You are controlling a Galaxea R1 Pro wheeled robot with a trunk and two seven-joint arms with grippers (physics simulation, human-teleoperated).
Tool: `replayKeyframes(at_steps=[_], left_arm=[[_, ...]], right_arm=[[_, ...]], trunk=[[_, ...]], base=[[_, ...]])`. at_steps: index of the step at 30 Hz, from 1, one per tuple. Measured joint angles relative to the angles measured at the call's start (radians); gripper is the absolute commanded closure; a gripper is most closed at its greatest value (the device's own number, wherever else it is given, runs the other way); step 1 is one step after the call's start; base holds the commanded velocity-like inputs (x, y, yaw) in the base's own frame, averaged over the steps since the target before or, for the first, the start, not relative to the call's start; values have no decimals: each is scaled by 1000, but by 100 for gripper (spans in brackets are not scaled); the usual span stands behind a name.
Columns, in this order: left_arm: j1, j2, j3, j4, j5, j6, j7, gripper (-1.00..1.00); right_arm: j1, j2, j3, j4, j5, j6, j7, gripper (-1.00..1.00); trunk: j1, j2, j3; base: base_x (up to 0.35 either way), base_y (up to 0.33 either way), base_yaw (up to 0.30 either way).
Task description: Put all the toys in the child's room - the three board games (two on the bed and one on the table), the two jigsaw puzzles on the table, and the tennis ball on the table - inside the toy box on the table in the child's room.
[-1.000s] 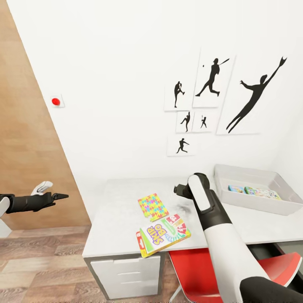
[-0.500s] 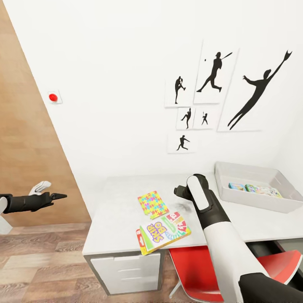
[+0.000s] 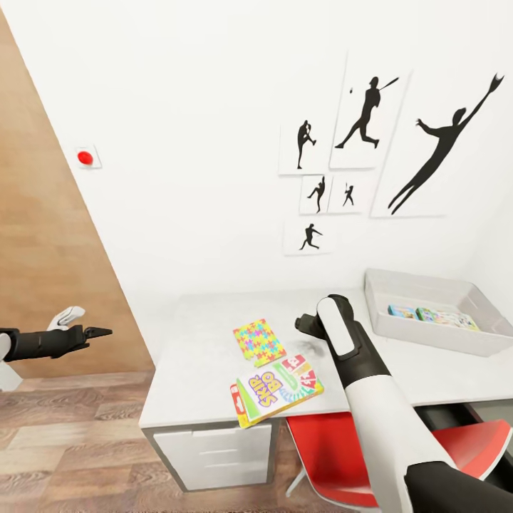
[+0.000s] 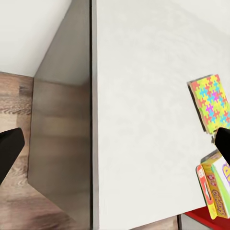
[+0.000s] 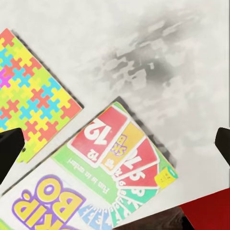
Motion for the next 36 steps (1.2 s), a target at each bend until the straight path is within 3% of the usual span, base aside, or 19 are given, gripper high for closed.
replayKeyframes(at_steps=[9, 36], left_arm=[[0, 1, 0, 0, 0, 0, 0, -100], [0, 0, 0, 0, 0, 0, 0, -100]], right_arm=[[0, -11, -1, 19, -1, 0, 1, -100], [0, -13, 0, 32, 0, -24, 5, -100]], trunk=[[0, 0, -15], [0, 0, -59]], base=[[0, 0, 0], [0, 60, 0]])
